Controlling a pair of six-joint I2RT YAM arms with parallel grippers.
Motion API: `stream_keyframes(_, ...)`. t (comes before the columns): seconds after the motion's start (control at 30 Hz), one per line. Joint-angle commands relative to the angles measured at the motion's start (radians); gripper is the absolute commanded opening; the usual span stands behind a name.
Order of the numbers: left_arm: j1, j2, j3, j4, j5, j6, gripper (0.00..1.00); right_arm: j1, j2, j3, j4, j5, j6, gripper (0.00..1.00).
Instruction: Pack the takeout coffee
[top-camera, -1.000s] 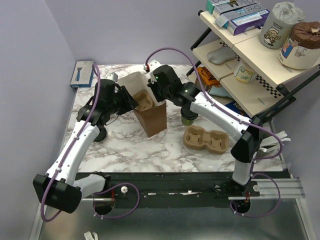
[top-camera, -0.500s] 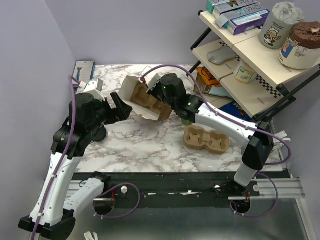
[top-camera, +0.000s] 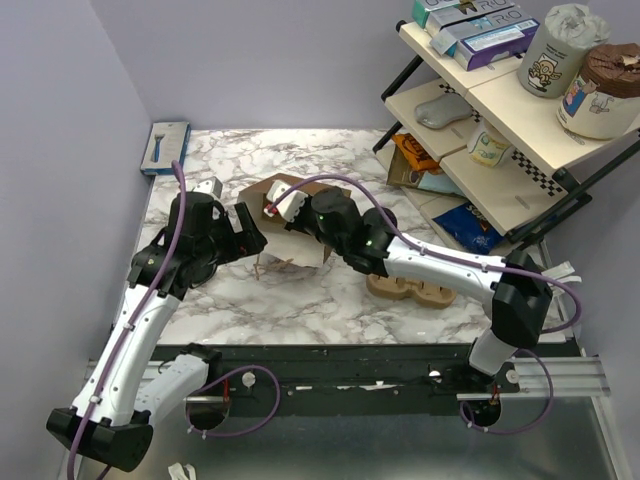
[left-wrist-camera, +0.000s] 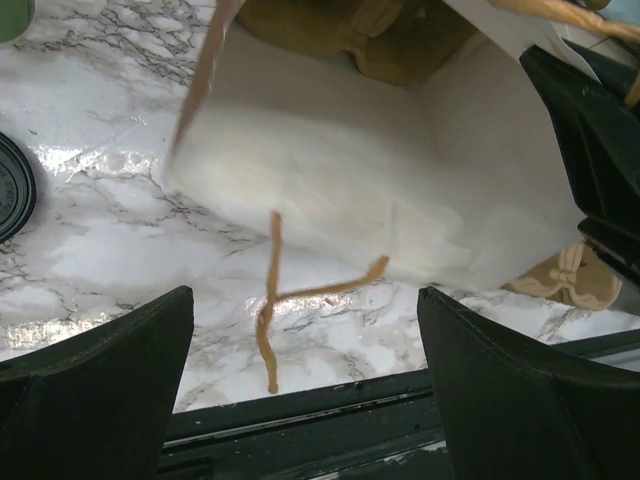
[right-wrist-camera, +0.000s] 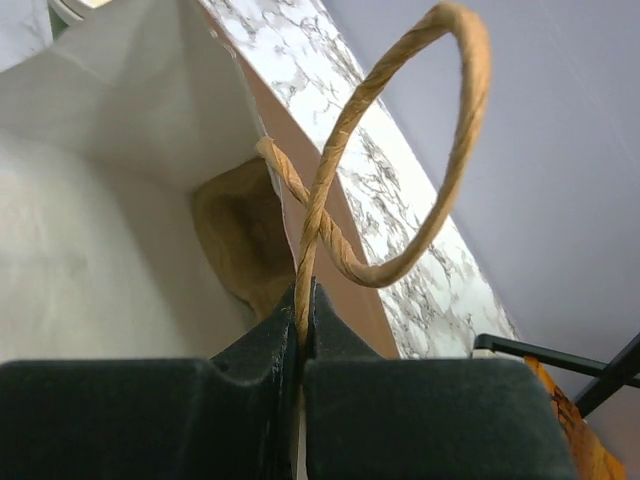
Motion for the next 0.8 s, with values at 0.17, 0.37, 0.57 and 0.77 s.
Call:
stream_keyframes(0.17, 0.014, -0.017, -0.058, -0.016, -0.058, -0.062, 0.99, 0.001, -0.057, -0.015, 0.034, 0.020, 0.094, 0.11)
stream_keyframes(0.37, 0.014, -0.034, -0.034, 0.016, -0.078, -0.056, 0.99, 0.001, -0.072, 0.049, -0.062, -0.012, 0.090, 0.11)
stream_keyframes(0.57, 0.012, -0.033, 0.018, 0.016, -0.135, 0.031, 0.99, 0.000, -0.040, 0.140, -0.217, -0.036, -0.025, 0.11)
stream_keyframes(0.77, 0.014, 0.018, 0.075, -0.004, -0.172, 0.076, 0.99, 0.000, -0.106, 0.073, -0.211, -0.183, -0.063, 0.10)
